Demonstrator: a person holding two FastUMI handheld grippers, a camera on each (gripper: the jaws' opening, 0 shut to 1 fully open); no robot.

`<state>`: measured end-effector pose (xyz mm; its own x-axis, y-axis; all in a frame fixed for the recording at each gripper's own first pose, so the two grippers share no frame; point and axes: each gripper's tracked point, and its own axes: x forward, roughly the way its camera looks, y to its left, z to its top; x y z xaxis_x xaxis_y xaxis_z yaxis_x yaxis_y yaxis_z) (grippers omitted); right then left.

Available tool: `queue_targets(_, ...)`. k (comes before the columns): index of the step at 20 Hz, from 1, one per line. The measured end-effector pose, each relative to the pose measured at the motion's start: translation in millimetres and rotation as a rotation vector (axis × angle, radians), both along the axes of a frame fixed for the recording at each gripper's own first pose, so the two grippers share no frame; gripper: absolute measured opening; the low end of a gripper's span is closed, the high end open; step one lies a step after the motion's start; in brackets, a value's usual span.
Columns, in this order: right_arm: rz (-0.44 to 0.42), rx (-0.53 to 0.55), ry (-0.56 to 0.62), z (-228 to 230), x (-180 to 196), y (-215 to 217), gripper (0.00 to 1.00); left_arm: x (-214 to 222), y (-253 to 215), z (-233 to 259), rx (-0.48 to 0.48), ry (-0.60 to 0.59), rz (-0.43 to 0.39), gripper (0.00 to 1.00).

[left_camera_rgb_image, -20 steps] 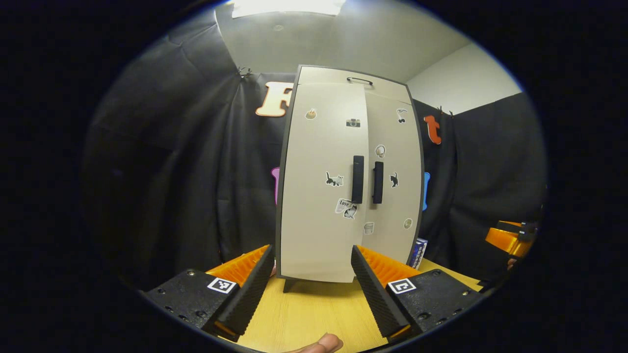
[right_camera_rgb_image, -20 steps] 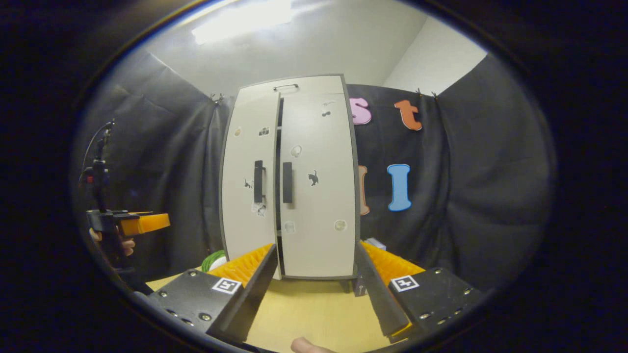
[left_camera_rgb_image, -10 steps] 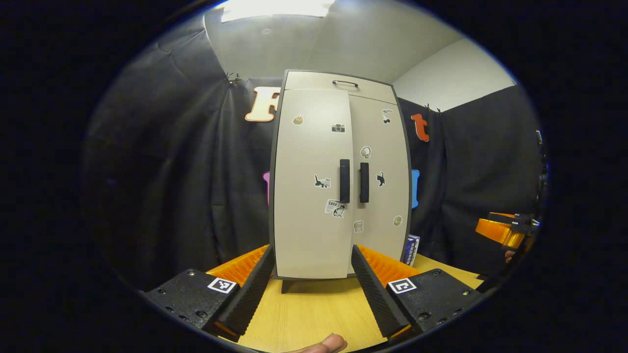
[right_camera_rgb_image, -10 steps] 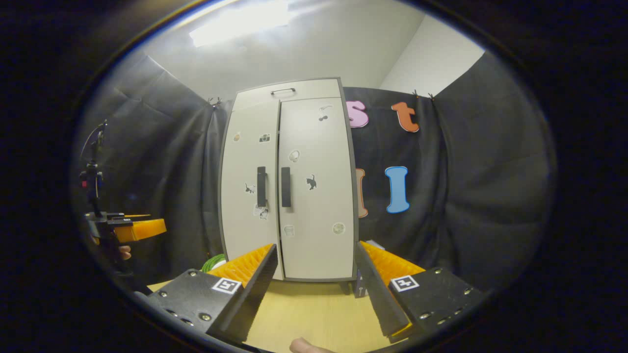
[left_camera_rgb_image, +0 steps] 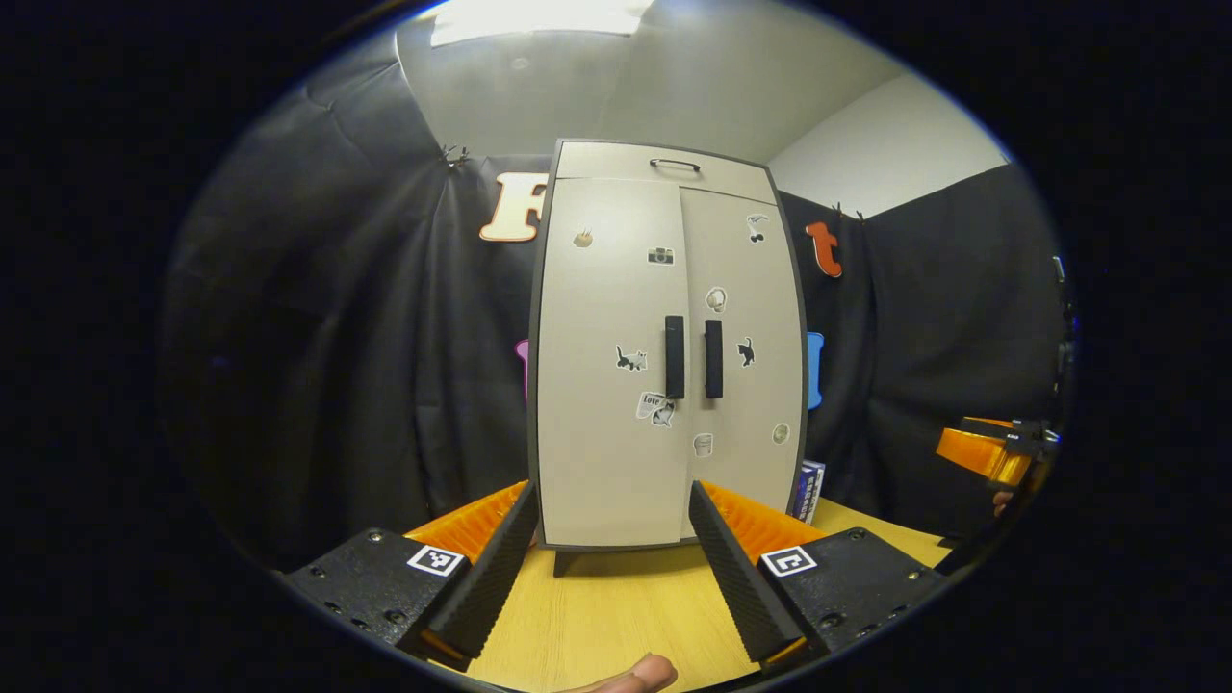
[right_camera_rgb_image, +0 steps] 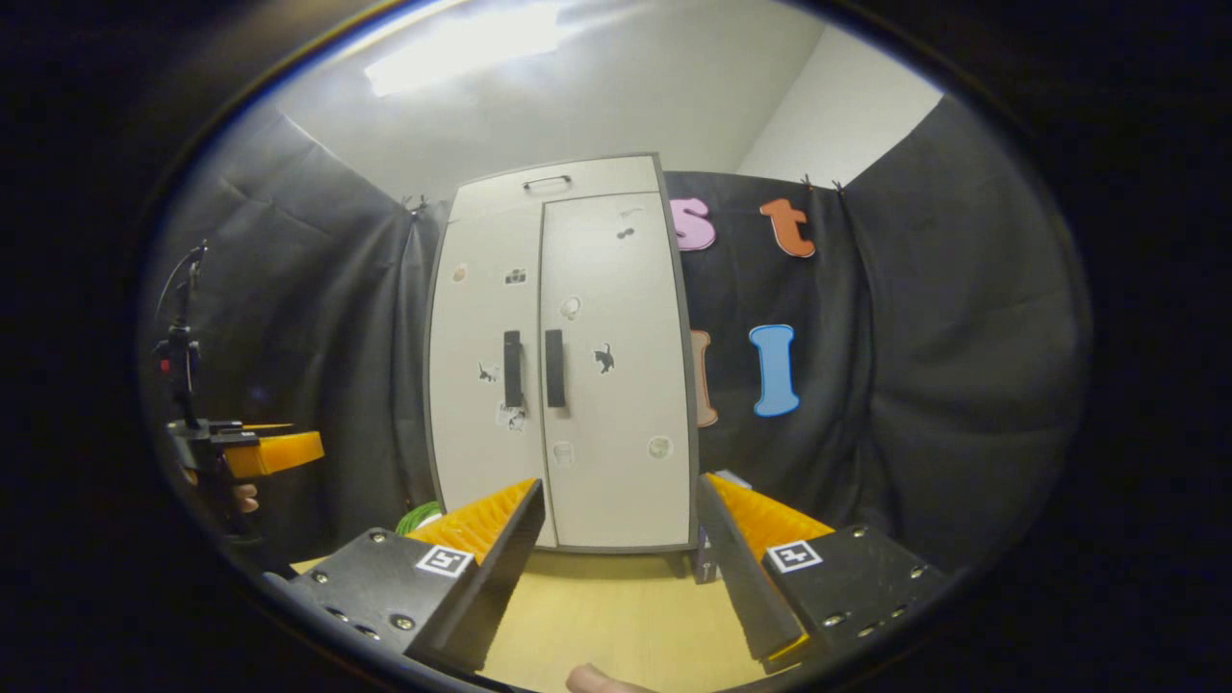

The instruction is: Grab one shoe with the right hand and put it into the shoe cabinet, grab the other shoe with the left hand and put it into the shoe cabinet; then close the right door with the right hand and the left door with the left hand.

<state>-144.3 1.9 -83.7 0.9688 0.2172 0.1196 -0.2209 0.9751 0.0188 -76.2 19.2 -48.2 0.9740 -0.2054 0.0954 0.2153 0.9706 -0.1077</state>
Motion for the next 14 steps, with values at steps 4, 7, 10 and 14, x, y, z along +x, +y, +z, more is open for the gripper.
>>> queue_targets(4, 0.004, -0.004, 0.004, -2.5, -0.8, 0.9, 0.92, -0.7, 0.8, -1.7, 0.001, 0.006, 0.010, 0.96)
queue_targets(7, 0.004, 0.003, 0.001, -1.2, -1.3, -1.1, 0.93, 2.5, 2.5, -4.2, 0.000, 0.022, 0.026, 0.96)
queue_targets(10, -0.005, 0.015, -0.004, 1.0, -1.9, -6.1, 0.93, 2.4, 2.8, -3.8, -0.005, 0.030, 0.042, 0.96)
queue_targets(14, -0.027, -0.007, -0.035, 9.7, -0.7, -14.5, 0.95, 3.4, -2.2, 5.4, 0.017, 0.022, 0.067, 0.96)
